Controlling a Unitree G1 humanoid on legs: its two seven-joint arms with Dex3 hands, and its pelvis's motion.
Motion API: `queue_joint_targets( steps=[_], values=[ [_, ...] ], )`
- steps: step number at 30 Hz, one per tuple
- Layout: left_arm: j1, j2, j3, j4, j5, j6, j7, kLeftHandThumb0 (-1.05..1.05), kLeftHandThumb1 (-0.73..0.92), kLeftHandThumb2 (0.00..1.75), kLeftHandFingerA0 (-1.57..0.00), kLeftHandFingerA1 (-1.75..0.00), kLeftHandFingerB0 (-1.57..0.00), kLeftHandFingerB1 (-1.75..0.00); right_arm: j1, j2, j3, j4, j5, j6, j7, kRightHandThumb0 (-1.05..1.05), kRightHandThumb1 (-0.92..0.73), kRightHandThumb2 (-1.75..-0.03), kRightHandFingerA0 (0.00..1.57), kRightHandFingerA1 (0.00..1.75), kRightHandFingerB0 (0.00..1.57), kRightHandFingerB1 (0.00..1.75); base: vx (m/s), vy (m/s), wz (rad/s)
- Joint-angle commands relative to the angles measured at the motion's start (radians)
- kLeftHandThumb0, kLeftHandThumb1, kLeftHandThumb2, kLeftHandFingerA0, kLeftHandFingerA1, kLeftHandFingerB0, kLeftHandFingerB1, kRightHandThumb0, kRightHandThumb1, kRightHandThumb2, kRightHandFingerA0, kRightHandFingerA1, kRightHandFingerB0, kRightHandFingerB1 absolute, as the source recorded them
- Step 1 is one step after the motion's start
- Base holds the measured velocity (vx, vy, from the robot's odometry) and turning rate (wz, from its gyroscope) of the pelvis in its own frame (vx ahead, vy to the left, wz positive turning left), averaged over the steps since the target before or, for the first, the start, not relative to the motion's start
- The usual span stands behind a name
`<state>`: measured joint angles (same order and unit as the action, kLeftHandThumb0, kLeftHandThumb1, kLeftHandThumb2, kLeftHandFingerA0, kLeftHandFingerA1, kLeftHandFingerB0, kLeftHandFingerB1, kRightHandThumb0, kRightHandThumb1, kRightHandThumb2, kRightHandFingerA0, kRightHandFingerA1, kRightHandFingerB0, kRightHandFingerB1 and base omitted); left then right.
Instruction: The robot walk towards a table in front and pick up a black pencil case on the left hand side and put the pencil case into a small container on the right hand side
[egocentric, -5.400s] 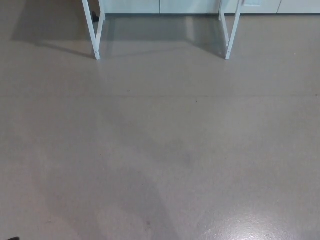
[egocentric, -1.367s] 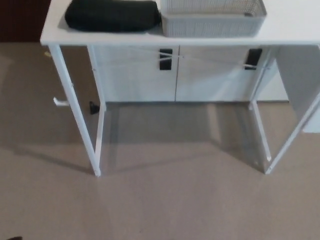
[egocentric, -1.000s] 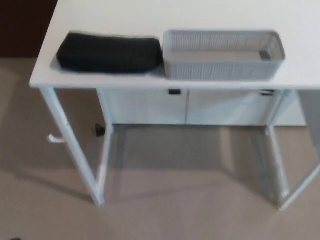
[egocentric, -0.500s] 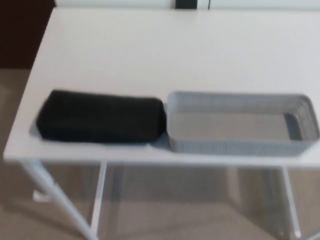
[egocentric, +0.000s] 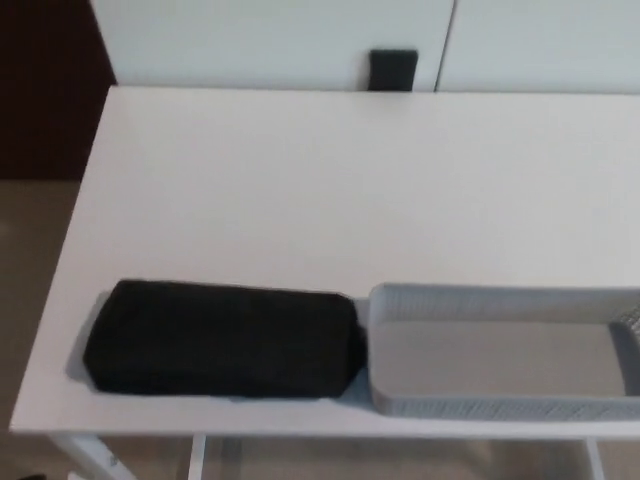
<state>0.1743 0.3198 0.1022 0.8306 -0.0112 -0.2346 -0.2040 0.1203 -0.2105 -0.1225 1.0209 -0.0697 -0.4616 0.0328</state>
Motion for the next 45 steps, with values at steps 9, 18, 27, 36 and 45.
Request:
queue_joint_targets(
  steps=[9,18,27,36,45],
  values=[
    [-0.008,0.019,-0.009,-0.001,0.02,0.006,0.005,-0.26,0.48,0.54,-0.37,-0.37,-0.26,-0.31,-0.004,-0.012,-0.008,0.013,0.02,-0.001,0.007,-0.43,-0.63,-0.59,0.52,0.46,0.37,0.33,-0.01,-0.034,-0.01],
    [-0.004,0.023,-0.013,0.008,0.017,-0.003,-0.003,-0.26,0.49,0.55,-0.35,-0.36,-0.24,-0.31,0.009,-0.017,0.001,0.009,0.002,-0.007,-0.013,-0.41,-0.66,-0.6,0.52,0.42,0.38,0.33,-0.08,0.146,0.14],
    [0.012,0.031,-0.026,-0.012,0.029,0.008,-0.004,-0.26,0.5,0.55,-0.35,-0.36,-0.24,-0.3,0.023,-0.013,-0.002,0.012,0.01,-0.005,-0.002,-0.46,-0.54,-0.81,0.45,0.52,0.31,0.45,0.0,0.007,0.03],
    [0.079,0.056,-0.039,-0.199,0.017,0.07,-0.04,-0.25,0.51,0.55,-0.29,-0.37,-0.17,-0.29,0.002,-0.005,0.002,0.019,0.008,0.003,-0.005,-0.39,-0.68,-0.6,0.5,0.41,0.36,0.33,0.0,0.0,0.0],
    [0.294,0.274,0.292,-0.387,0.095,0.109,0.212,-0.4,0.29,0.72,0.0,-0.43,-0.02,-0.37,0.014,-0.011,-0.011,0.01,0.016,-0.009,-0.013,-0.4,-0.66,-0.6,0.51,0.45,0.39,0.34,0.0,0.0,0.0]
  ],
)
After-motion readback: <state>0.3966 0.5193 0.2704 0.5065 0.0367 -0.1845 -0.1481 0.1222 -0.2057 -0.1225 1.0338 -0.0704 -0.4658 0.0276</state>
